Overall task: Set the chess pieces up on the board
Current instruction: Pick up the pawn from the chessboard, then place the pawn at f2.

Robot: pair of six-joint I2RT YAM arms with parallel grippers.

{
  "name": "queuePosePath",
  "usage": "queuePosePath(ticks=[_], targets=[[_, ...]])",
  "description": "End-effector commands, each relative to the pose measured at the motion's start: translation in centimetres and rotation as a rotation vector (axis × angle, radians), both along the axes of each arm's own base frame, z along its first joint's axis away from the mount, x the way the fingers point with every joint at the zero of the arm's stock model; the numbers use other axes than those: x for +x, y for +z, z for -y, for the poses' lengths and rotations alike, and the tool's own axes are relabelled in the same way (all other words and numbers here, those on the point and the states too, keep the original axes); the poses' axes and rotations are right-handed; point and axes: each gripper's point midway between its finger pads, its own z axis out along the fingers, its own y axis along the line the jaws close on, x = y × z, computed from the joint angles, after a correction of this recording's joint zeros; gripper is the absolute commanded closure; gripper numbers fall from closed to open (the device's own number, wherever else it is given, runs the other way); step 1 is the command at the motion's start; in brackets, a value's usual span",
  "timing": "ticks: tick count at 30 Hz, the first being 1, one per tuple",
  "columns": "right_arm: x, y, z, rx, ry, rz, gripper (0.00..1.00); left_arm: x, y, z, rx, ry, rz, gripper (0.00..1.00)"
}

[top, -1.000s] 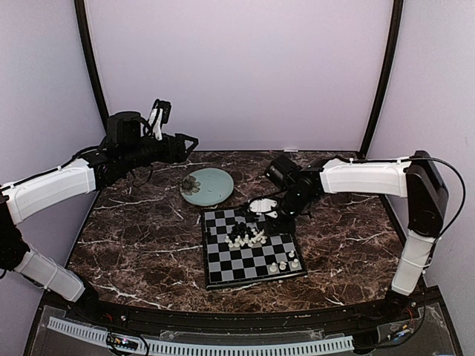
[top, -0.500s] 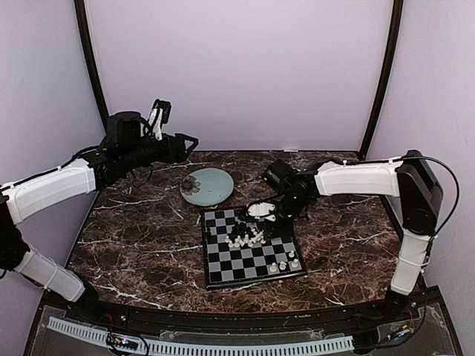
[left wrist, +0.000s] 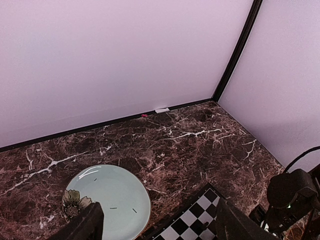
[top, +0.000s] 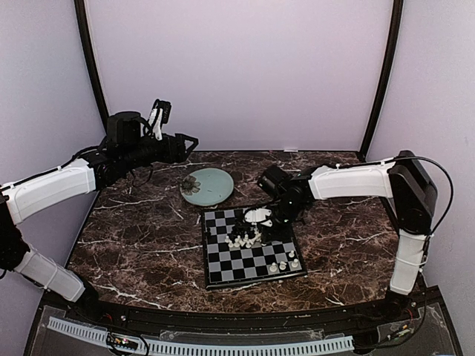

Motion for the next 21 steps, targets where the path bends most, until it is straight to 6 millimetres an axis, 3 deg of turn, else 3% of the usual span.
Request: queuePosePath(ticks=[1,9,21], targets=[[-0.1,0.9,-0.7,0.025,0.01,0.016,0.9,-0.7,1.5,-0.2,-0.019,-0.008,0.028,0.21],[-1.8,3.2,0.7,0.046,0.014,0.008,0.91,-0.7,1.5,-0.2,-0.019,-0.009,0.028,0.21],[-4.3,1.9,4.4,0.021,-0.018,-0.017,0.91,-0.7,1.3,-0.1,-0.023,-0.012,0.021,0.21]])
